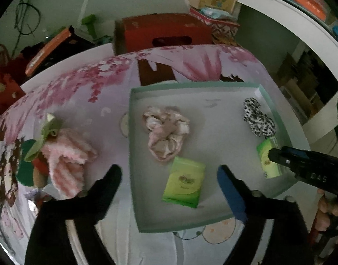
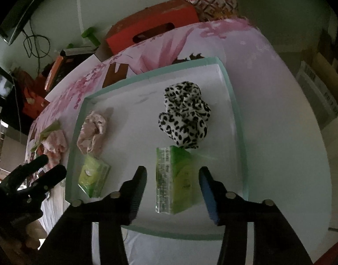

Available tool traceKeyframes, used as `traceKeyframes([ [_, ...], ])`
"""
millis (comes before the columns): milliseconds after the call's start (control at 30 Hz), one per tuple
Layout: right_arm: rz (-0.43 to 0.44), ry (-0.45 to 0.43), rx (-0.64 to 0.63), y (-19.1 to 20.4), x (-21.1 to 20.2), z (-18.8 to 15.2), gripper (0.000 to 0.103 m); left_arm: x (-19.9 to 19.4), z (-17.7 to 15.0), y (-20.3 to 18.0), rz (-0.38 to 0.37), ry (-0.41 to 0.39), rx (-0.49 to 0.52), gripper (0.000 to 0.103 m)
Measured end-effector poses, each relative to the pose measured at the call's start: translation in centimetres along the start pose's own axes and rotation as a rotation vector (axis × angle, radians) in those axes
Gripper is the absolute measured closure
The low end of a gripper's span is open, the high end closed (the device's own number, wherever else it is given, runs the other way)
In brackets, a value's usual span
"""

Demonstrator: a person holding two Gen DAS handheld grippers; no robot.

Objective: Organize soft objects
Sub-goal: 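Open both grippers to drop the green packs into the tray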

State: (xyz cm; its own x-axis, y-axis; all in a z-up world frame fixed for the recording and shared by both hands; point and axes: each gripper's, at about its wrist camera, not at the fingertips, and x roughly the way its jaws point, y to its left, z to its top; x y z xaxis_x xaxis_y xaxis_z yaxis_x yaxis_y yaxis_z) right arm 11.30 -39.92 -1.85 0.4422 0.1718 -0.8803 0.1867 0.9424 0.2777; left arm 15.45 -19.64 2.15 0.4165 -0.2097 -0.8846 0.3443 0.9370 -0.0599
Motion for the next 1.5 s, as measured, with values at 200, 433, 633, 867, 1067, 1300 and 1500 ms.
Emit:
traceKeyframes([
  [200,-0.014,-0.007,-0.022,0.8,-0.8,-0.1,0.033,-0.8,-0.1,1.1,0.058,-0.011,-0.022,0.005],
  [433,-0.033,0.001,-0.027,0.9,-1.1,-0.7,0.013,-1.2,-0.4,1.8,0.084,-0.005,-0.031,0.004],
  [633,-0.057,-0.026,-0.048,1.1,-1.7,-1.1,0.000,-1.6,-0.8,2.3,0.098,-0.007,-0.054,0.004],
  [867,-0.070,-0.028,-0.060,1.5,-2.3,-1.3,0.000,-2.2,-1.2,2.8,0.108,-0.013,-0.077,0.004],
  [1067,-0.078,-0.030,-0.063,2.3,-3.1,-1.7,0.000,-3.0,-1.8,3.3,0.107,-0.013,-0.083,0.004],
  [1300,-0.089,-0.030,-0.087,4.4,-4.4,-2.8,0.000,-5.0,-2.9,4.7,0.107,-0.025,-0.106,0.004],
  [1500,-0.082,-0.035,-0.112,6.6,-5.2,-3.9,0.000,-6.6,-4.1,6.3,0.112,-0.036,-0.134,0.004],
])
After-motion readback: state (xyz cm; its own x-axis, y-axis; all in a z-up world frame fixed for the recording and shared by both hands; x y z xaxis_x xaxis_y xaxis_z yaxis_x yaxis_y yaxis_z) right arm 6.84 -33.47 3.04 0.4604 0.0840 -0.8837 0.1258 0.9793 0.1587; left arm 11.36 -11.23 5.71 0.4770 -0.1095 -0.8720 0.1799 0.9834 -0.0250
